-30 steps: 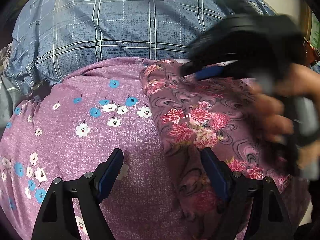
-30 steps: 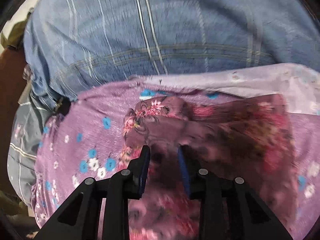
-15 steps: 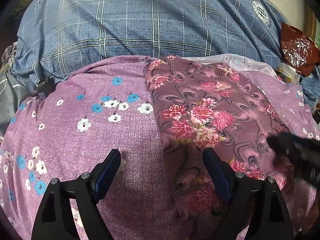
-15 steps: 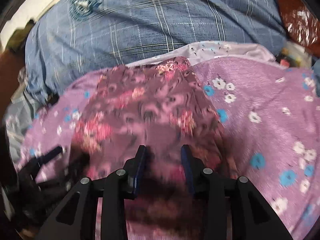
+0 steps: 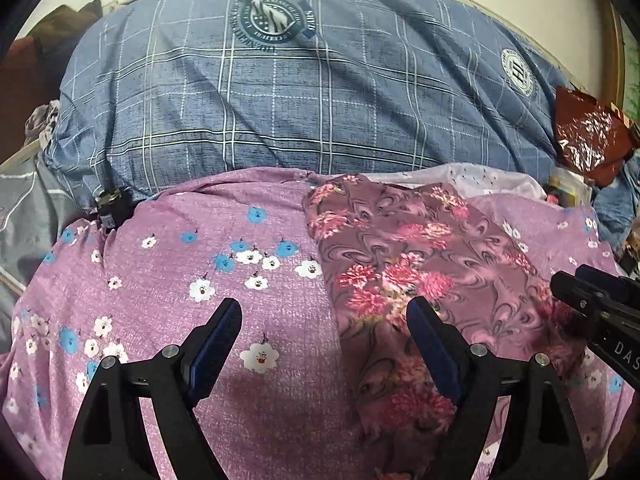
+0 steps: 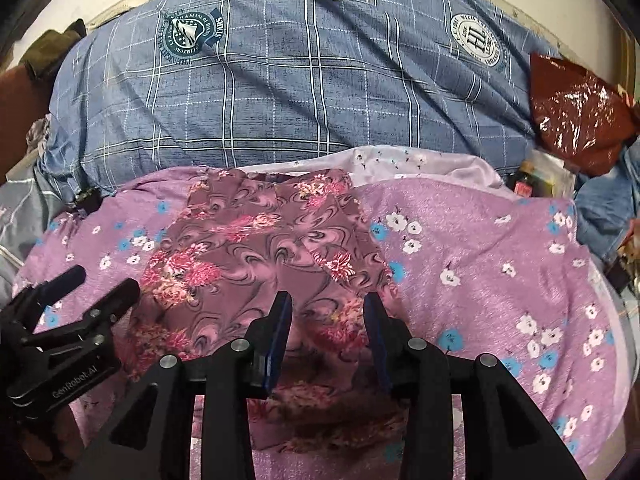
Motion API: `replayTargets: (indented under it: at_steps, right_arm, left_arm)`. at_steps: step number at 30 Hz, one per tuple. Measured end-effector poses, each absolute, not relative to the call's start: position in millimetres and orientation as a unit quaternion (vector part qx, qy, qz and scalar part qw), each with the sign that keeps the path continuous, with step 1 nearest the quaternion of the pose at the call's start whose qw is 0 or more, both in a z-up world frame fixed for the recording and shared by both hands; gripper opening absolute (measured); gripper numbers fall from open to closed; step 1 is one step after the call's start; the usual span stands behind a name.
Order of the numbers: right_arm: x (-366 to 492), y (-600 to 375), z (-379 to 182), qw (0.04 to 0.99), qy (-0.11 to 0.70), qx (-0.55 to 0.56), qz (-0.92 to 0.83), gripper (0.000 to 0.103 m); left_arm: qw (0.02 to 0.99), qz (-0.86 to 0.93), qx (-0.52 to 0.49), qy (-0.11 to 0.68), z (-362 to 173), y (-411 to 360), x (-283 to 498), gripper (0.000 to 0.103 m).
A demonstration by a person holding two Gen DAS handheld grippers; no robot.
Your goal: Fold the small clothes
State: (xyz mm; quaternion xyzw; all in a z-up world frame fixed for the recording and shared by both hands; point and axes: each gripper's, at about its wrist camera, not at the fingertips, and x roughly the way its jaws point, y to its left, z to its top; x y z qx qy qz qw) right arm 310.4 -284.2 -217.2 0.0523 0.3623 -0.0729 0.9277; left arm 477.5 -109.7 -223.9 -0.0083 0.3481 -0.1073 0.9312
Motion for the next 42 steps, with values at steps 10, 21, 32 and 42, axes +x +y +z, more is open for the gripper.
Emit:
replayTargets:
  at_steps: [10, 21, 32, 42]
  right_arm:
    - [303, -276, -207, 0.935, 0.343, 0.025, -0.089, 0.038]
    - [306, -276, -212, 0.93, 0.353, 0.024, -0.096, 0.038]
    - [325, -283, -252, 0.887, 0.447, 0.021, -0.111, 0.038]
    - [311, -309, -230, 0.908, 0.389, 0.088, -0.126, 0.038]
  left_arm:
    - [0.93, -0.109, -0.006, 0.352, -225, -110, 483, 0.085]
    - [0.926, -0.114, 0.006, 0.36, -230, -117, 486, 0.085]
    - [0.908, -0.108, 0.046, 0.402, -251, -133, 496, 0.085]
    - [0.929, -0.102, 0.004, 0.355, -225, -114, 486, 0.085]
